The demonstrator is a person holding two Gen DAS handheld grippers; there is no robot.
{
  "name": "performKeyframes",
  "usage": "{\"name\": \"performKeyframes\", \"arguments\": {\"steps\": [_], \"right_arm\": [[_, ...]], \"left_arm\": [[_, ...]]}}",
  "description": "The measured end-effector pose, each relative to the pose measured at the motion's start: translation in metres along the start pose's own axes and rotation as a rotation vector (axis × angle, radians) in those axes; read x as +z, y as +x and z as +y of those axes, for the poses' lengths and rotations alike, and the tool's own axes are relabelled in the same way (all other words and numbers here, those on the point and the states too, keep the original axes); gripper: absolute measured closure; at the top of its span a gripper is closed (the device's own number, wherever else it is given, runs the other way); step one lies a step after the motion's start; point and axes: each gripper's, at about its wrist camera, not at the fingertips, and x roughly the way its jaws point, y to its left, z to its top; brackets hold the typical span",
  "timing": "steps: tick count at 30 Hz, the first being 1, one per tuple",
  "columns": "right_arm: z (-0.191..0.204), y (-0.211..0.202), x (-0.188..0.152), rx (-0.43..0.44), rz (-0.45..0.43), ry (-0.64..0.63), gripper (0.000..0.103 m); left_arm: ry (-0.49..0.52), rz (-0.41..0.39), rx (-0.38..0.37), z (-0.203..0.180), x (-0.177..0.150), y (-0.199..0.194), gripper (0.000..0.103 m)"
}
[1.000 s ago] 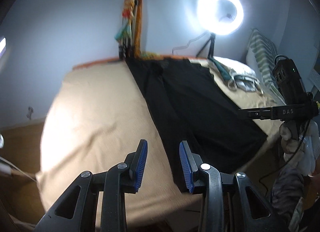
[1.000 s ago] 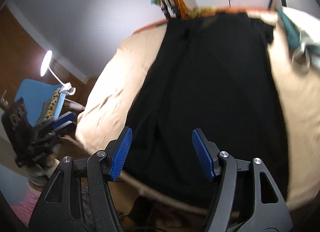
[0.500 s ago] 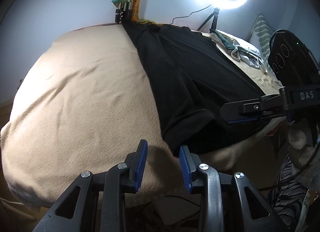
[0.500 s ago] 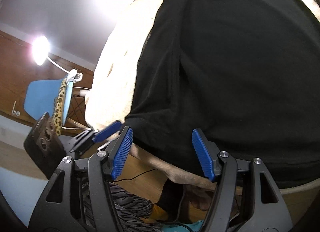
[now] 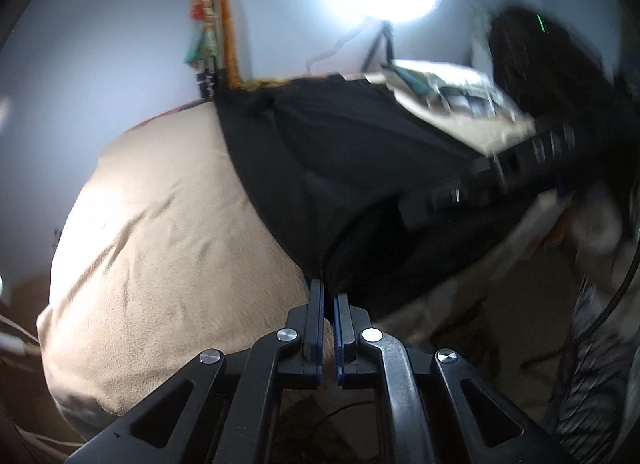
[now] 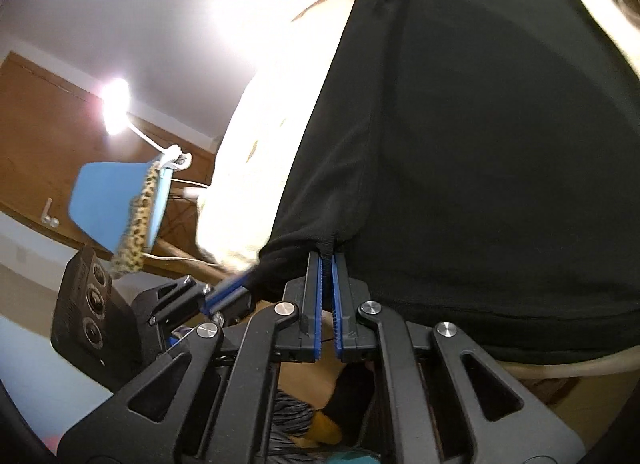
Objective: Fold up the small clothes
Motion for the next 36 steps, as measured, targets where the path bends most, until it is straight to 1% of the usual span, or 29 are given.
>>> {"name": "performKeyframes", "arguments": {"steps": [1,3,6,9,10,12,13,14,16,18,21,25,30,33,36], "right_arm": [[-0.003,0.004,0.000,-0.039,0.009,-0.002,0.098],[-0.009,0.012,-0.004,-0.068,0.029,-0.001,0.098],[-0.013,0.023,-0.010,-0.041,0.063,0.021,0.097],[-0.015,0.017,-0.011,-0.029,0.053,0.021,0.097],[-0.015,0.014,-0.010,-0.024,0.048,0.015,0.095],[-0.016,0.002,-0.010,-0.017,0.022,-0.003,0.089],[-0.017,-0.003,-0.010,-0.015,0.008,-0.011,0.079],[-0.019,-0.012,-0.010,-0.017,-0.013,-0.018,0.065],[-0.027,-0.031,-0.011,-0.021,-0.069,-0.022,0.058],[-0.036,-0.049,-0.009,-0.038,-0.110,-0.022,0.058],[-0.046,-0.080,-0.010,-0.081,-0.196,-0.019,0.058],[-0.058,-0.114,-0.012,-0.134,-0.292,-0.015,0.058],[-0.069,-0.149,-0.014,-0.199,-0.370,-0.002,0.058],[-0.086,-0.175,-0.015,-0.226,-0.409,0.018,0.058],[-0.105,-0.192,-0.017,-0.240,-0.434,0.050,0.058]], "left_arm": [[0.028,0.023,0.017,-0.004,-0.004,0.007,0.102],[0.035,0.059,0.013,-0.005,-0.009,0.016,0.101],[0.028,0.062,0.015,0.000,-0.016,0.011,0.099],[0.002,0.041,0.021,0.010,-0.017,-0.005,0.093],[-0.011,0.032,0.017,0.013,-0.016,-0.010,0.090],[-0.057,0.007,0.007,0.022,-0.013,-0.020,0.085],[-0.080,-0.004,-0.003,0.026,-0.012,-0.024,0.084],[-0.104,-0.014,-0.011,0.028,-0.010,-0.028,0.082],[-0.138,-0.031,-0.021,0.029,-0.006,-0.032,0.080],[-0.161,-0.049,-0.037,0.025,-0.001,-0.031,0.077],[-0.178,-0.067,-0.080,0.009,0.010,-0.024,0.074],[-0.142,-0.080,-0.119,-0.025,0.025,-0.010,0.074],[-0.114,-0.087,-0.177,-0.068,0.047,0.008,0.074],[-0.095,-0.086,-0.214,-0.096,0.061,0.022,0.074],[-0.068,-0.079,-0.251,-0.126,0.073,0.036,0.074]]}}
